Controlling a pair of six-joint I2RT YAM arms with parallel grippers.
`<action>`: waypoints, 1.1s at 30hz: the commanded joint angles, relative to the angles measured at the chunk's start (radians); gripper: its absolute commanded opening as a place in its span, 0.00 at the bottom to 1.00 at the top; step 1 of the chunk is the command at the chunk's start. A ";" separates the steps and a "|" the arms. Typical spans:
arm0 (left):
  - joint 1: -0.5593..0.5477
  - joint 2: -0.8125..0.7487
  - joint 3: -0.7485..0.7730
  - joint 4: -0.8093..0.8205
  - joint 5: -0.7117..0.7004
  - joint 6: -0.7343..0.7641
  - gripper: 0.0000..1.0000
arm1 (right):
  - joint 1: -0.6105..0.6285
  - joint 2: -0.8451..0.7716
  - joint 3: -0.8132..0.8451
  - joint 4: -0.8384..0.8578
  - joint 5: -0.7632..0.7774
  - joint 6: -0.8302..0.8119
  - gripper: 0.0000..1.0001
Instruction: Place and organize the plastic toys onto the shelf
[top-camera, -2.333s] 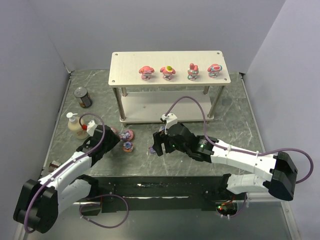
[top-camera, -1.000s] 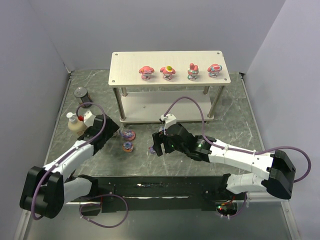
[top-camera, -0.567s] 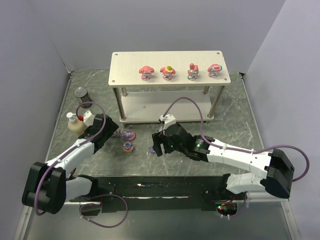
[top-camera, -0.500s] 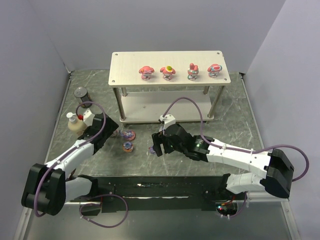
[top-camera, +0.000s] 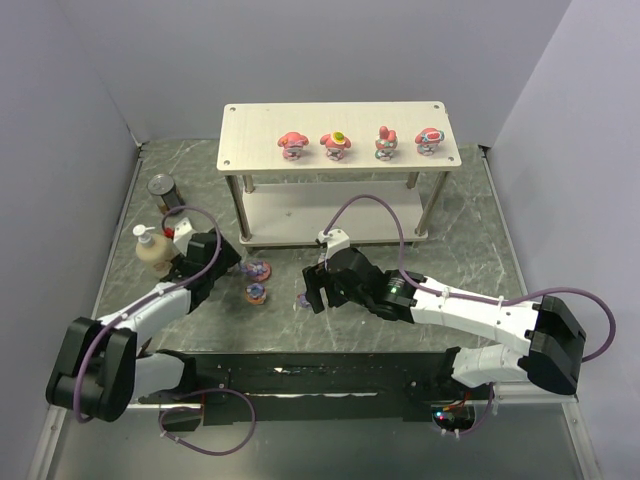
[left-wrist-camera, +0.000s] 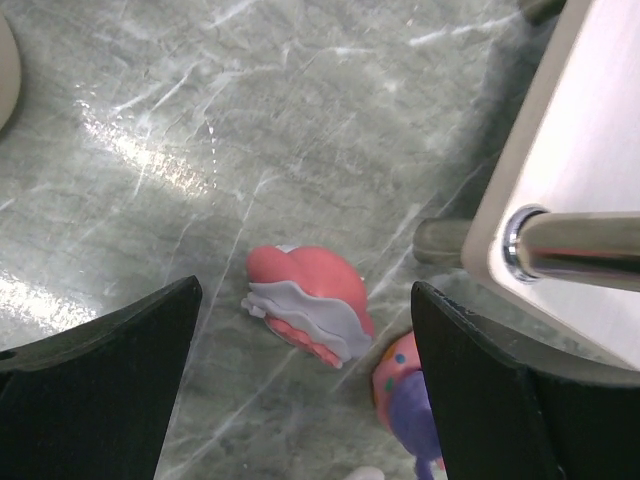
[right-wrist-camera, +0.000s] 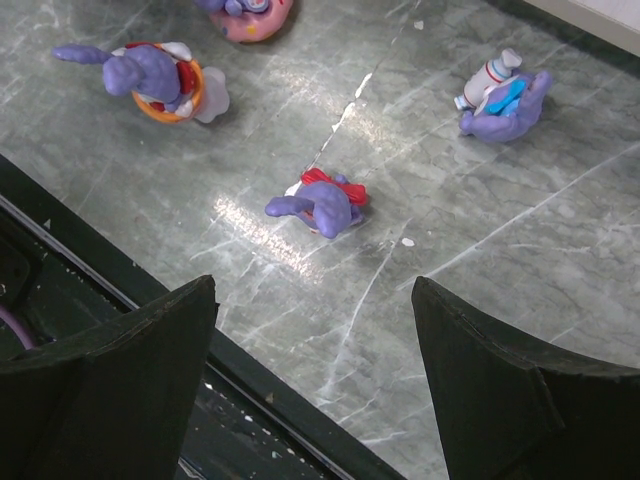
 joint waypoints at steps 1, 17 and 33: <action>0.003 0.055 0.026 0.052 0.023 0.038 0.92 | 0.004 0.006 0.039 0.007 0.020 -0.001 0.86; 0.003 0.161 0.106 -0.026 0.007 -0.003 0.73 | 0.002 -0.007 0.029 0.013 0.024 0.002 0.86; 0.003 0.078 0.158 -0.176 0.011 -0.049 0.17 | 0.004 -0.020 0.027 0.011 0.037 0.002 0.86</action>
